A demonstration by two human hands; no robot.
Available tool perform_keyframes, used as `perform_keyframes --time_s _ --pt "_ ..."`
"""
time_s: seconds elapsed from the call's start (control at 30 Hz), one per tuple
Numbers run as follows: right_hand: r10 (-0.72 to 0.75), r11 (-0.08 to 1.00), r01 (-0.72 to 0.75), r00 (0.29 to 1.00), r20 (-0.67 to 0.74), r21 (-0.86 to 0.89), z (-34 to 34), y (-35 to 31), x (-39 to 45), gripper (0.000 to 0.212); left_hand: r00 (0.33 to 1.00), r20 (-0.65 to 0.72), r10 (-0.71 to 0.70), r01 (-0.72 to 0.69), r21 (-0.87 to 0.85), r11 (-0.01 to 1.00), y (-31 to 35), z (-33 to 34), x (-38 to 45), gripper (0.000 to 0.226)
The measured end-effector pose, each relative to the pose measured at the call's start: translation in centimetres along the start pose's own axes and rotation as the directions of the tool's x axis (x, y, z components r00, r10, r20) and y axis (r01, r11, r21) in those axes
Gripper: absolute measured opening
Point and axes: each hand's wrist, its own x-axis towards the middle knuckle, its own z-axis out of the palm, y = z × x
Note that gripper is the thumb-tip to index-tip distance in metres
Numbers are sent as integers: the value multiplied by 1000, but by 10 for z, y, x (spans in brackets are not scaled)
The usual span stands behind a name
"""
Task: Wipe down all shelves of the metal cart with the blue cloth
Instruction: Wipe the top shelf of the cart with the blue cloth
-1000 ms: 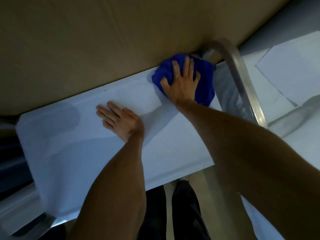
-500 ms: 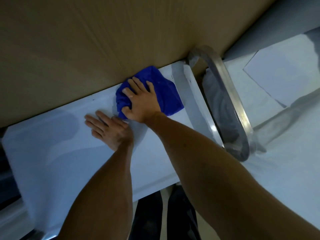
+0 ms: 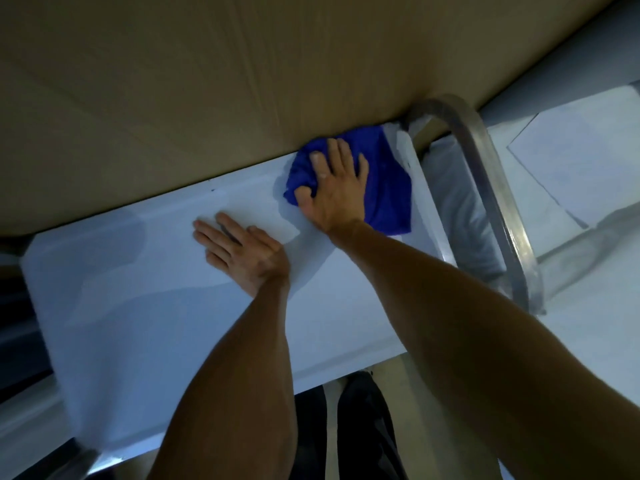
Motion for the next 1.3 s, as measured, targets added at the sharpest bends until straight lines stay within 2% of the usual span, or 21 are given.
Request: perform_keyframes --time_s 0.1,0.23,0.3,0.47,0.63,0.73,0.8,0.87,0.93,1.0,1.07,1.2,1.3 --pt "-61 998 61 998 10 -5 8 -18 -6 66 1000 3 17 -17 13 1000 1 0 -1 60" --pt "37 999 -38 998 51 12 -1 -17 -13 66 1000 -4 12 -12 17 1000 1 2 -1 62" --pt "148 988 -149 989 31 31 -8 0 -8 65 1000 -11 29 -29 27 999 0 4 -2 62" --pt "501 853 -497 865 16 161 -27 60 -5 64 999 -31 34 -32 55 998 2 5 -4 62" --pt "624 771 -615 781 -6 167 -2 66 -131 70 1000 15 26 -27 58 998 6 -3 -5 62" --pt "700 697 -704 709 81 138 8 45 -194 70 1000 19 16 -17 69 997 6 -8 -7 62" --pt "671 716 -687 726 150 124 4 40 -210 69 999 43 4 -8 90 996 10 -14 -10 60" --pt "628 753 -648 760 166 115 0 46 -209 69 997 77 -21 12 117 993 18 -17 -14 57" --pt "615 764 -638 765 191 95 -4 51 -204 69 994 105 -39 29 87 996 28 -19 -19 56" --pt "602 781 -622 775 190 63 -6 52 -199 69 987 149 58 -69 71 995 42 -17 -33 56" --pt "555 823 -567 814 172 31 -7 60 -188 69 969 169 183 -193 49 980 52 -7 -54 57" --pt "413 904 -421 905 102 69 -24 98 -124 65 970 79 230 -232 17 973 50 23 -73 59" --pt "376 920 -382 924 74 91 -31 113 -82 68 975 4 221 -221 47 974 51 36 -70 56"
